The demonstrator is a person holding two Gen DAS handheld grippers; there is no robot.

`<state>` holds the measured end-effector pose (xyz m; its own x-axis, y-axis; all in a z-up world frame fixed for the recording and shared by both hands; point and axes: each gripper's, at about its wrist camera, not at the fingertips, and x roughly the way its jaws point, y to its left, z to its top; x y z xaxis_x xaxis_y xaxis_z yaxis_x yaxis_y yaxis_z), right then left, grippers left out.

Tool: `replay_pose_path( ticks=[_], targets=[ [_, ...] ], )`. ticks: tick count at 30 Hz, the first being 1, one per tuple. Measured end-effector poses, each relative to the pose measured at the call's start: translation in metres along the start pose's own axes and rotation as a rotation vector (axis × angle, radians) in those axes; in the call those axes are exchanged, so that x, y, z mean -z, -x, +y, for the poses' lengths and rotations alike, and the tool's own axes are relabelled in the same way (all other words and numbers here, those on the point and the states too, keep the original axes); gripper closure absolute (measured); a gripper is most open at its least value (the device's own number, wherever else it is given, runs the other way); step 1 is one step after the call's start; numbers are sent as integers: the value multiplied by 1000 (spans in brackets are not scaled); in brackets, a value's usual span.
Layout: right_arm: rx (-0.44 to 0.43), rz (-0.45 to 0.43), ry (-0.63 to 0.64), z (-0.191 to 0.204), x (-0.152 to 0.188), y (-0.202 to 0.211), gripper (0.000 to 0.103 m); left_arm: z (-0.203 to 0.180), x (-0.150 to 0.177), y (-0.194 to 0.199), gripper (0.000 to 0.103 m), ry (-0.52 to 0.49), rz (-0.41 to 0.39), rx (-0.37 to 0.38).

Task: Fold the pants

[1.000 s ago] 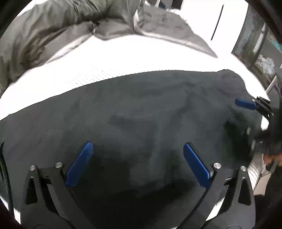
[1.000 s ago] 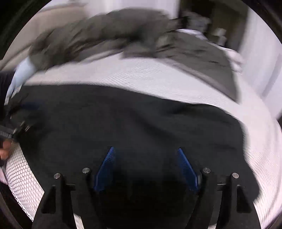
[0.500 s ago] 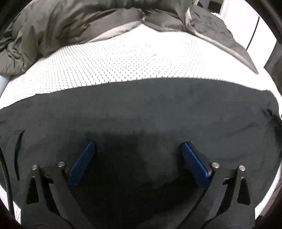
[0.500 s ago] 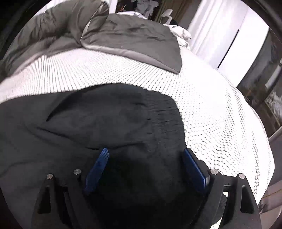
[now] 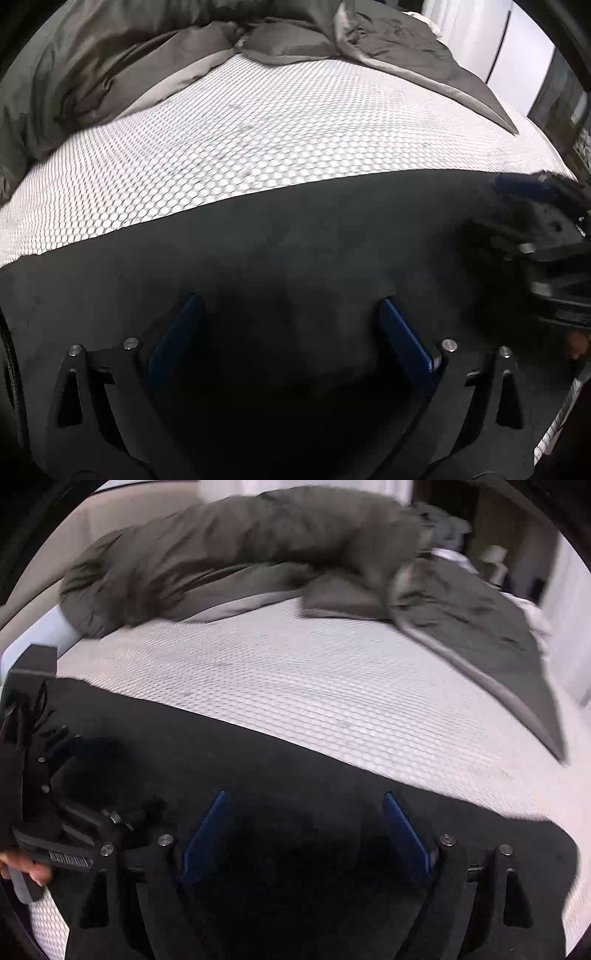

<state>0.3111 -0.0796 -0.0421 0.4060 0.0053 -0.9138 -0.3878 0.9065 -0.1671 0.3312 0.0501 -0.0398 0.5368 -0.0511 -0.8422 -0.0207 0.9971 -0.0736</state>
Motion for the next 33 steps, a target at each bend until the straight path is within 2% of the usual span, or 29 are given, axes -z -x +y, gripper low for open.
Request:
replay_pose_path(
  ticks=[2, 3, 4, 5, 6, 7, 8, 10, 13, 14, 16, 18, 21, 23, 26, 29, 31, 33],
  targets=[
    [127, 69, 43, -16, 9, -22, 27, 13, 0, -3, 6, 21, -1, 10],
    [150, 76, 15, -33, 8, -30, 25, 19, 1, -2, 6, 26, -4, 14],
    [156, 71, -81, -67, 16, -25, 25, 23, 1, -2, 6, 26, -5, 13],
    [229, 78, -153, -95, 22, -22, 25, 26, 3, -1, 6, 24, -6, 8],
    [356, 91, -217, -123, 30, -19, 25, 29, 3, 0, 6, 24, -9, 1],
    [445, 110, -276, -151, 39, -17, 25, 31, 4, 0, 6, 21, -10, -2],
    [433, 112, -336, -172, 48, -15, 30, 30, 7, 2, 6, 17, -12, 0],
    [279, 63, -421, -195, 62, -8, 33, 27, 8, 2, 6, 2, -15, -11],
    [374, 75, -305, -171, 51, -1, 32, 26, 11, 15, 12, 17, -14, -38],
    [379, 71, -296, -165, 47, 4, 32, 25, 13, 23, 13, 21, -19, -26],
    [298, 18, -313, -158, 46, 26, 31, 19, 20, 43, 13, 14, -63, 34],
    [220, -16, -308, -140, 61, 47, 19, 11, 33, 56, 12, 9, -75, 95],
    [142, 22, -192, -93, 77, 59, 19, -3, 56, 61, 13, 8, -49, 170],
    [99, 27, -134, -64, 89, 65, 19, -15, 68, 67, 13, -34, -43, 173],
    [50, 5, -63, -23, 126, 82, 19, -37, 90, 87, 12, -132, -109, 151],
    [99, 32, 48, -4, 150, 78, 19, -45, 111, 89, 12, -198, -80, 138],
    [120, 28, 7, -25, 160, 86, 19, -41, 125, 86, 11, -211, -55, 87],
    [238, 30, -91, -62, 173, 94, 19, -26, 134, 91, 8, -192, -61, 68]
  ],
)
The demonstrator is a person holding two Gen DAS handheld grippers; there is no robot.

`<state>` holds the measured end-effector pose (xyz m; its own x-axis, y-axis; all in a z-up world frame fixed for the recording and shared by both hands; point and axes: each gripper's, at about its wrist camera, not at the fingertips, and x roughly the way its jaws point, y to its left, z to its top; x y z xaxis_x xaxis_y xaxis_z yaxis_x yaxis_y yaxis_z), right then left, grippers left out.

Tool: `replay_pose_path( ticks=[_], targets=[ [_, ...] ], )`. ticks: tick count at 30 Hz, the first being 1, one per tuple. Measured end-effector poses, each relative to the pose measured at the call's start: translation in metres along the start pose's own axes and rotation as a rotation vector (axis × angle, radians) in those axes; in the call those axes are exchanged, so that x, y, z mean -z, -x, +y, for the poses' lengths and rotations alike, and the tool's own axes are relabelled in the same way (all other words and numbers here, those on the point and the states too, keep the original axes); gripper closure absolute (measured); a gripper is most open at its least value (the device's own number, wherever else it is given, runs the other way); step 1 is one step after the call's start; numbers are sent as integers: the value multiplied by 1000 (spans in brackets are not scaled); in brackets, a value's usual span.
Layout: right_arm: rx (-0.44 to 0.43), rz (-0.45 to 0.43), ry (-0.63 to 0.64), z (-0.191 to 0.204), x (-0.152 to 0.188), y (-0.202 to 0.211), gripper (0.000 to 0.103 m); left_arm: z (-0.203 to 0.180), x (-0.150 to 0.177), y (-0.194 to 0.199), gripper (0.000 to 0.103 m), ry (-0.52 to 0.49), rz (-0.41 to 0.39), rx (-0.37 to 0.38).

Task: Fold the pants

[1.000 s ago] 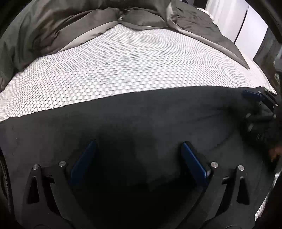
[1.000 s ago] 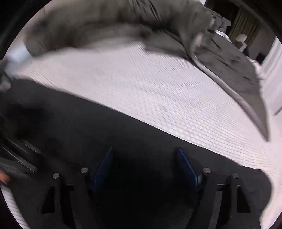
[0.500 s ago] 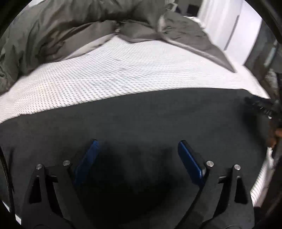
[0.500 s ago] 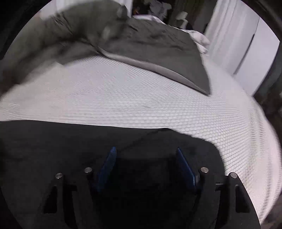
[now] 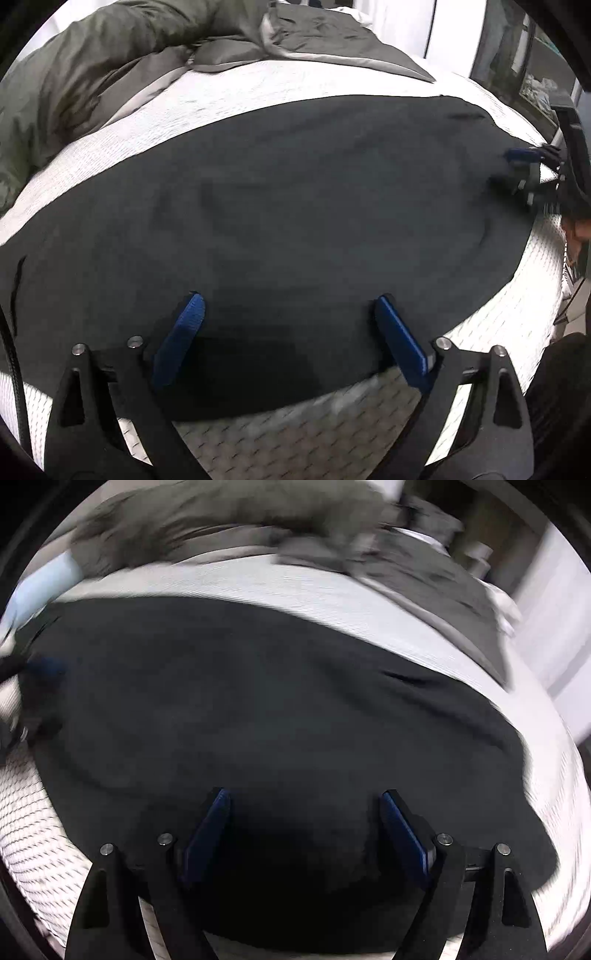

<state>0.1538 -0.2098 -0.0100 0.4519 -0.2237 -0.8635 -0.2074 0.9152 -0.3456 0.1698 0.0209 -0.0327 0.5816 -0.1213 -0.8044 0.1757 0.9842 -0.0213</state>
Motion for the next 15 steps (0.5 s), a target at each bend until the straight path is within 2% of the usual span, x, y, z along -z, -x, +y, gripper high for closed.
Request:
replay_pose_path(
  ticks=[1, 2, 4, 7, 9, 11, 15],
  targets=[
    [59, 16, -48, -17, 7, -2, 18, 7, 4, 2, 7, 13, -3, -15],
    [74, 26, -91, -34, 13, -6, 21, 14, 7, 5, 5, 27, -6, -29],
    [-51, 3, -181, -55, 23, -2, 23, 28, 9, 6, 5, 66, -7, -30],
    [-61, -35, -175, -51, 25, 20, 22, 35, 1, 17, 6, 107, -49, -57],
    [-101, -72, -232, -63, 28, 35, 19, 29, -4, 30, 6, 133, -106, -19],
    [-154, -110, -357, -87, 39, 52, 15, 19, -8, 37, 6, 152, -140, 19],
    [-250, -113, -571, -148, 60, 52, 15, -20, -20, 31, 6, 124, -171, 85]
  ],
)
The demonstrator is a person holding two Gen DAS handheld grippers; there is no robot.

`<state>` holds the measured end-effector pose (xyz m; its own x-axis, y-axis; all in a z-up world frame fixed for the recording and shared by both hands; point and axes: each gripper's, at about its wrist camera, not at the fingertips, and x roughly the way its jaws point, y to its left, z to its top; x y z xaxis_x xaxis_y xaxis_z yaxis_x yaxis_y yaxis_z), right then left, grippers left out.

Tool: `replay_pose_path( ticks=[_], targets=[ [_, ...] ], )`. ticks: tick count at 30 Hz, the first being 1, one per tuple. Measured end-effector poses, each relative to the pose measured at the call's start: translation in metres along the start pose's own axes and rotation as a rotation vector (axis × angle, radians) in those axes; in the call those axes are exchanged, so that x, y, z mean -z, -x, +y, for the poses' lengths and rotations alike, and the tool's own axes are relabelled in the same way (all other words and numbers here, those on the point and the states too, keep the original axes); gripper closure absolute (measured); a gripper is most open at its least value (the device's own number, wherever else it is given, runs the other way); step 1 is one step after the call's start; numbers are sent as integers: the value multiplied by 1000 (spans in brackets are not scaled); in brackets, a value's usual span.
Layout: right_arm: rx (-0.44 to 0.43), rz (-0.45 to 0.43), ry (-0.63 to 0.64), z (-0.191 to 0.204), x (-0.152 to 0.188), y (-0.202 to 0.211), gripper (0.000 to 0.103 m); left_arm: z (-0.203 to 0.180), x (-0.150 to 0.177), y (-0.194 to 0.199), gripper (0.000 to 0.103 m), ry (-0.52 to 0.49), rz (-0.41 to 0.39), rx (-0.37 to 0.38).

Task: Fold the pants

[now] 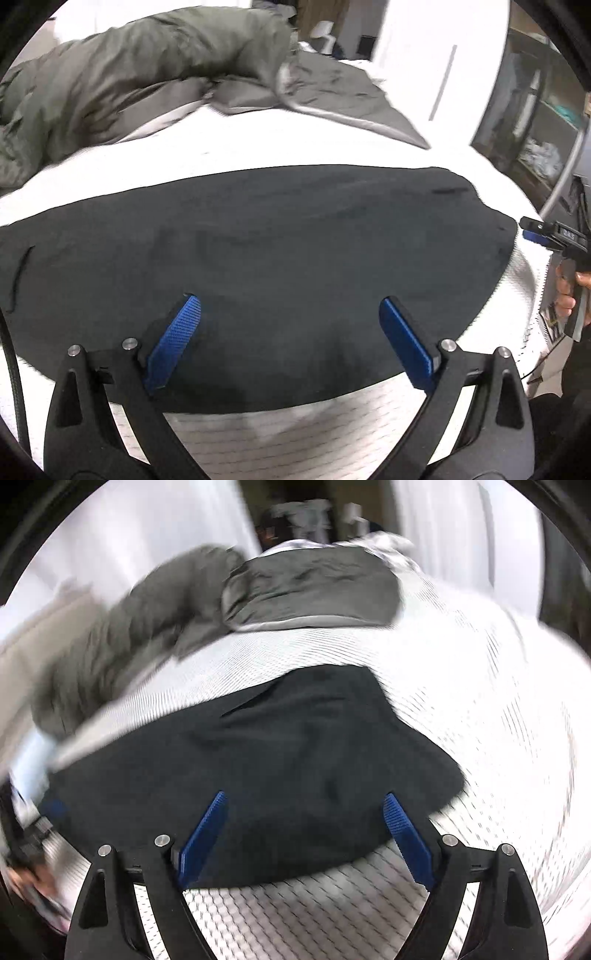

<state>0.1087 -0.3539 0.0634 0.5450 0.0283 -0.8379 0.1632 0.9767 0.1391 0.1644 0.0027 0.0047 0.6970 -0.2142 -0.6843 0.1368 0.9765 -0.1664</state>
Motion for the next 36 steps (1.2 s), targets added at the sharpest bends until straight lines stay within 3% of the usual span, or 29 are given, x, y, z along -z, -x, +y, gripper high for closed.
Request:
replay_pose_path(
  ticks=[5, 7, 10, 13, 16, 18, 22, 26, 30, 36],
  targets=[
    [-115, 37, -257, -60, -7, -3, 15, -54, 5, -31, 6, -126, 80, 5],
    [-151, 62, -289, -67, -3, -15, 15, -71, 15, -51, 6, -182, 192, -26],
    [-161, 73, -278, -63, -6, -38, 15, -79, 20, -50, 6, -201, 190, -38],
    [-143, 11, -271, -54, -24, -60, 16, -68, 14, -37, 6, -144, 135, 4],
    [-162, -51, -320, -52, -41, -76, 41, -49, 8, -21, 6, -68, 72, 8],
    [-163, -61, -350, -51, -45, -81, 69, -34, 3, -14, 6, -12, 33, -1],
    [-163, -110, -343, -38, -56, -71, 79, 5, -10, 0, 6, 84, -32, -17],
    [-180, -177, -243, 2, -70, -51, 81, 51, -17, 21, 6, 184, -87, -41],
    [-190, -240, -50, 71, -82, -40, 81, 105, -11, 38, 6, 291, -103, -90],
    [-300, -180, 102, 177, -82, -71, 81, 161, 8, 61, 6, 387, -129, -146]
  ],
)
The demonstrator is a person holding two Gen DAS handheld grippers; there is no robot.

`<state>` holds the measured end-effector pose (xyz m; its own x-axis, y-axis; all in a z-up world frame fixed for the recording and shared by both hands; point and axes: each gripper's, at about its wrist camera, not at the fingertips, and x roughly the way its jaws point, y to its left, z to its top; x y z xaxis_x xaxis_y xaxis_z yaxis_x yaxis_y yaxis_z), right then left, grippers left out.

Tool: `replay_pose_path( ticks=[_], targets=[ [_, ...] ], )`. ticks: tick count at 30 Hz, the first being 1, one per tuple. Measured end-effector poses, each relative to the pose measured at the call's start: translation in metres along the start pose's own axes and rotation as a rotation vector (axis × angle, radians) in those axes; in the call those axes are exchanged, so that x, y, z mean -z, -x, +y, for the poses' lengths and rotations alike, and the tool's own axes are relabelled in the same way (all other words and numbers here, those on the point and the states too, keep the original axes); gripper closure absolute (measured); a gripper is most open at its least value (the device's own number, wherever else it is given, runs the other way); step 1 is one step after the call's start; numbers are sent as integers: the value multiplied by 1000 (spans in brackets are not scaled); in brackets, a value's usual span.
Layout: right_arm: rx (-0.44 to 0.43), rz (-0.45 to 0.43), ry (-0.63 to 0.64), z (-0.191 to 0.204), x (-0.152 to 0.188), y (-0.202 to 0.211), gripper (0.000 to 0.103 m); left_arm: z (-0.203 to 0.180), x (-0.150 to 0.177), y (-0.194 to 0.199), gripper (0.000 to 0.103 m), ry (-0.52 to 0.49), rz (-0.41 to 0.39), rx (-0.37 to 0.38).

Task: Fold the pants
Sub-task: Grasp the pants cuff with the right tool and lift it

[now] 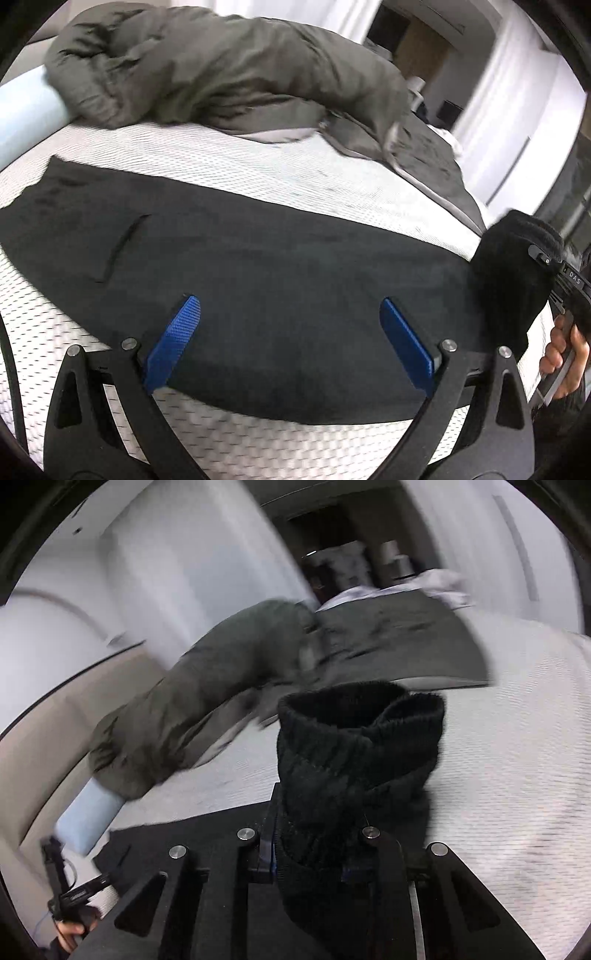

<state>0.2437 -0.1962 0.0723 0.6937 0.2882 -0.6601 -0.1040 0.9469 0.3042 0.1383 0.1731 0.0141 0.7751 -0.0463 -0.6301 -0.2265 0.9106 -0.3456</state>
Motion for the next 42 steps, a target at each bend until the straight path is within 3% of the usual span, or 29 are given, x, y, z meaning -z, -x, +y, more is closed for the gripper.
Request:
replay_pose_path(
  ticks=[6, 8, 9, 11, 12, 16, 17, 18, 22, 24, 27, 30, 34, 36, 37, 38, 40, 42],
  targets=[
    [-221, 80, 223, 125, 20, -53, 81, 46, -7, 8, 6, 57, -32, -46],
    [-306, 176, 297, 162, 40, -83, 74, 55, -5, 10, 6, 88, -32, -54],
    [-356, 276, 326, 176, 55, -101, 55, 60, -4, 11, 6, 99, -27, -54],
    [-386, 446, 399, 188, 85, -119, 49, 65, -5, 10, 6, 108, -21, -52],
    [-360, 468, 428, 190, 92, -121, 49, 65, -5, 9, 6, 104, -16, -44],
    [-309, 453, 422, 168, 88, -101, 45, 45, 1, 5, 6, 63, 23, 22],
    [-291, 431, 402, 157, 83, -92, 35, 36, 4, 0, 7, 38, 41, 38],
    [-267, 415, 389, 147, 81, -86, 26, 25, 7, -5, 14, 5, 55, 49],
    [-152, 427, 354, 105, 80, -73, 25, -17, 25, -30, 37, -197, 127, 23],
    [-102, 473, 367, 89, 86, -72, 25, -28, 35, -41, 60, -258, 165, -1],
    [-23, 537, 413, 68, 99, -69, 25, -31, 41, -41, 68, -292, 192, 11],
    [-26, 563, 417, 50, 103, -58, 25, -33, 42, -35, 69, -310, 194, 11],
    [-78, 510, 298, 24, 88, -40, 25, -30, 29, -29, 68, -258, 141, 25],
    [-112, 492, 224, 15, 84, -39, 25, -30, 24, -36, 62, -220, 157, 35],
    [-129, 495, 194, 13, 83, -43, 26, -31, 24, -41, 62, -218, 171, 29],
    [-138, 495, 181, 13, 83, -46, 34, -33, 26, -46, 62, -228, 184, 16],
    [-156, 502, 160, 14, 86, -56, 53, -38, 29, -51, 70, -251, 196, -1],
    [-128, 517, 146, 16, 93, -68, 60, -43, 32, -47, 78, -282, 188, -11]
  ],
)
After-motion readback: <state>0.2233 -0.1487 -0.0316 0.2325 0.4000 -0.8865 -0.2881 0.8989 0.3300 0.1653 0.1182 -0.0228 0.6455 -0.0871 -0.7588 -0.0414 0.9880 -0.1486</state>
